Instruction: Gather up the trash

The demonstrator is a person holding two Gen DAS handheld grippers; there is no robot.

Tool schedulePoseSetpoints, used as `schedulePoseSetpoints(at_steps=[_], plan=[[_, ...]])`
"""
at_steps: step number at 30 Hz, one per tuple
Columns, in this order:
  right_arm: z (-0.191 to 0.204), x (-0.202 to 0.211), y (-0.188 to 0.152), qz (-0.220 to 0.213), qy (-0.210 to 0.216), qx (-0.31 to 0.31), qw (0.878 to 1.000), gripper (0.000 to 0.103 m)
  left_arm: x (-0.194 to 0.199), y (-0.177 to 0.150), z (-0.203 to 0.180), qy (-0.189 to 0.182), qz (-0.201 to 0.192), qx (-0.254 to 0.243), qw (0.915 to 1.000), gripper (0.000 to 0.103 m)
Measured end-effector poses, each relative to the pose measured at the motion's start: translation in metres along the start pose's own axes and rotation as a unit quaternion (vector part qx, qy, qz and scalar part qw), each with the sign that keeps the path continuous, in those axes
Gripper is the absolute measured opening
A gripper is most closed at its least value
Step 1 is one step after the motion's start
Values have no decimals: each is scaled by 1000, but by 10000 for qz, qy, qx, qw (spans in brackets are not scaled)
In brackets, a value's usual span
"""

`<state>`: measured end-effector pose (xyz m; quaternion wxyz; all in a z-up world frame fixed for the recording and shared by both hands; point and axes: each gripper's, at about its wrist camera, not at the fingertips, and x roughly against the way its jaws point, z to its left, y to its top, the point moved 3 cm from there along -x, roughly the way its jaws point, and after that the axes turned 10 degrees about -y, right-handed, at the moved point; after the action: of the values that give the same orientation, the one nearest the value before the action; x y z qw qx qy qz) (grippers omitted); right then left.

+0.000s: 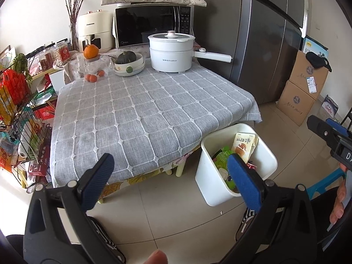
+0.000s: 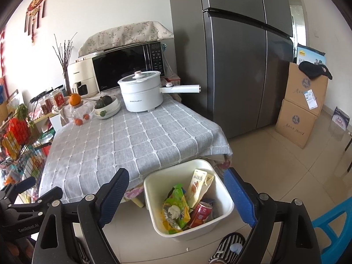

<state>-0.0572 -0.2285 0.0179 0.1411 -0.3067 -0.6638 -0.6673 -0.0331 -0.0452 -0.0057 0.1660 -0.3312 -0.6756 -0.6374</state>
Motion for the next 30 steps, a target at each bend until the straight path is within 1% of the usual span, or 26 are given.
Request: schedulePoseSetpoints(at_steps=[4,9,30], plan=[[3,-5,-3,38,-74,94,9999,91,0,0,-1,78,-64,9,9999,102],[5,-9,-6,128,-60,126,9998,91,0,-1,-1,105,-71,-1,9999,102],[13,-11,-8,88,-255,288,9992,91,0,-5,-2,156,-67,48,9998,102]])
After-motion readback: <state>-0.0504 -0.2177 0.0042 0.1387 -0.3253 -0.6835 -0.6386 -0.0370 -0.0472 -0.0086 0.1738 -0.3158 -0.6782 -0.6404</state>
